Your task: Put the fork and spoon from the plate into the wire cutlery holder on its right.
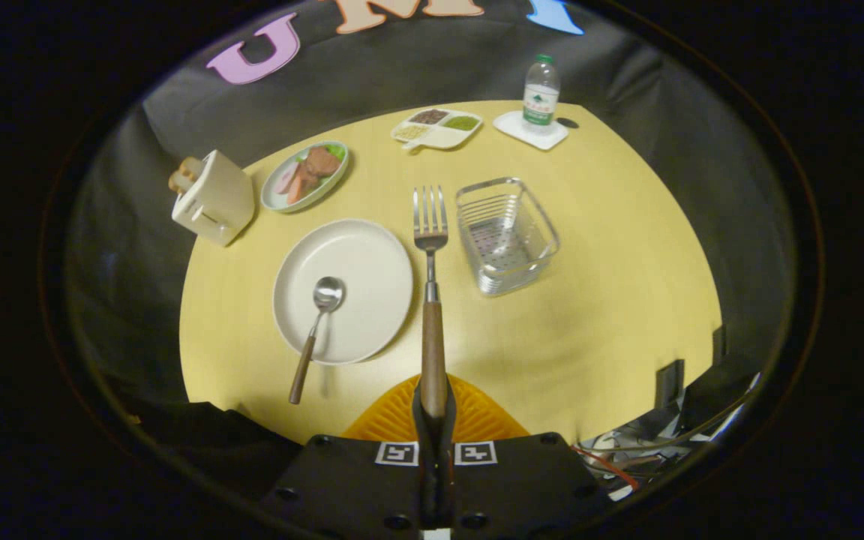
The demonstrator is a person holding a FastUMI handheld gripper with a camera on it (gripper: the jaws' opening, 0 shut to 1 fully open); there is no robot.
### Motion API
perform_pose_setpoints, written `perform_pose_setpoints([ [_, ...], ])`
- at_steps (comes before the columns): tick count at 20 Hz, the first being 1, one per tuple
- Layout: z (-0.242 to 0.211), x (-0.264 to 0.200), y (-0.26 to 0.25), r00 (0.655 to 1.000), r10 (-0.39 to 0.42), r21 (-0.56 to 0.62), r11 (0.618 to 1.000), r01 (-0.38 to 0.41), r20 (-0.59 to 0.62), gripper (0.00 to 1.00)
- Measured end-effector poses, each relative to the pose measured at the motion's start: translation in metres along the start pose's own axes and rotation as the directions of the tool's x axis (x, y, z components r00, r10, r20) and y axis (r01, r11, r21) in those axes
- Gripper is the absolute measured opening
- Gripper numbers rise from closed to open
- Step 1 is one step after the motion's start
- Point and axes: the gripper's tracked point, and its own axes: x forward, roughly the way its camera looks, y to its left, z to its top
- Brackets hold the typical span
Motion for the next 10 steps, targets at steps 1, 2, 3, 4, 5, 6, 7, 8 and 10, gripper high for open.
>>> perform_pose_setpoints([
  [1,0.003,-0.002,-0.013,1.000,-0.020,-0.001,1.000,0.020,-0.011,0.03],
  [2,0.005,-0.003,-0.025,0.999,-0.040,-0.007,0.999,0.040,-0.026,0.03],
  [3,0.008,-0.001,-0.034,0.998,-0.056,-0.013,0.998,0.056,-0.041,0.03],
  [4,0.011,0.001,-0.042,0.996,-0.069,-0.020,0.997,0.068,-0.056,0.04],
  [5,0.013,0.005,-0.047,0.994,-0.078,-0.030,0.997,0.076,-0.072,0.04],
  [6,0.013,0.008,-0.048,0.993,-0.081,-0.044,0.996,0.077,-0.090,0.04],
  [7,0.013,0.011,-0.049,0.991,-0.080,-0.062,0.995,0.074,-0.106,0.04],
  [8,0.012,0.014,-0.049,0.989,-0.080,-0.080,0.994,0.070,-0.127,0.04],
  [10,0.009,0.020,-0.052,0.982,-0.094,-0.120,0.990,0.075,-0.163,0.04],
])
